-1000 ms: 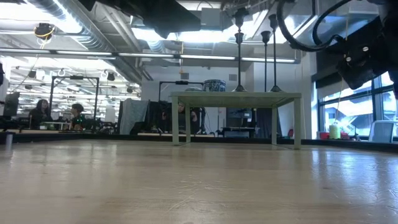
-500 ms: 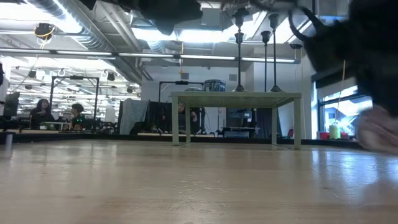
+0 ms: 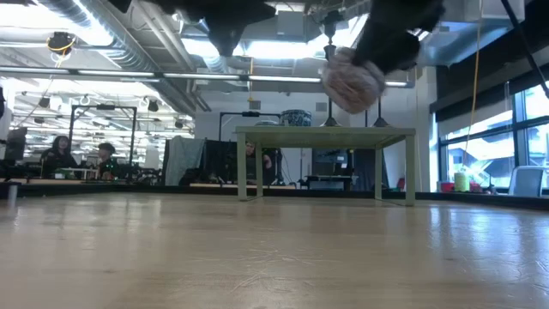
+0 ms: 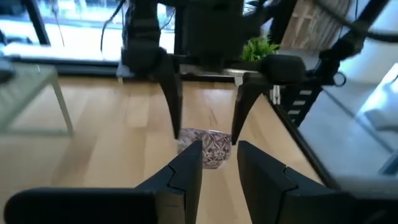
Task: Pick & Place candle stick holders
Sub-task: Put the dark blue scented candle on the shelf aligned with the other pink scented candle
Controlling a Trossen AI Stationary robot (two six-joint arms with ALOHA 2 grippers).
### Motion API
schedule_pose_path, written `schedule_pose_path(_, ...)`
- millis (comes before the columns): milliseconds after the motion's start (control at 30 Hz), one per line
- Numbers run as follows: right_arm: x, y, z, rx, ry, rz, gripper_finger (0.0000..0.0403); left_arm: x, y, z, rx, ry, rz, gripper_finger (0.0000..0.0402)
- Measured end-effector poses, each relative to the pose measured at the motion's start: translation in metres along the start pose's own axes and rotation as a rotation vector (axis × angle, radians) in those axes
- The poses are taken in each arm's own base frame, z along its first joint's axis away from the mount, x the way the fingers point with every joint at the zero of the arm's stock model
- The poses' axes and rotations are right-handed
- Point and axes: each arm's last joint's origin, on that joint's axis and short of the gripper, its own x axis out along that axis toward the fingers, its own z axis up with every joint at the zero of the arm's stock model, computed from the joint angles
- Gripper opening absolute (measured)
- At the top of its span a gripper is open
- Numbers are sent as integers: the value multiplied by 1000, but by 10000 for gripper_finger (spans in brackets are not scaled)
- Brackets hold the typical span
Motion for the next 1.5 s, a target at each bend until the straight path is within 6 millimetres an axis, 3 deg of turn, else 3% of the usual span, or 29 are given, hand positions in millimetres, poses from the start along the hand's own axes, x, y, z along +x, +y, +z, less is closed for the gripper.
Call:
schedule_pose_path(333, 3, -18, 23, -222, -131, -120, 292, -4, 26, -13, -200, 137, 109, 138)
schedule_pose_path(700, 4, -30, 36, -398, -200, -275, 292, -6, 52, -5, -637, 48, 90, 204)
schedule_pose_path(1000, 6, -40, 40, -391, -188, -297, 292, 17, 59, -14, -741, 0, 92, 210)
schedule_pose_path(1500, 7, -43, 36, -412, -140, -308, 292, 16, 72, -17, -765, 3, 138, 210)
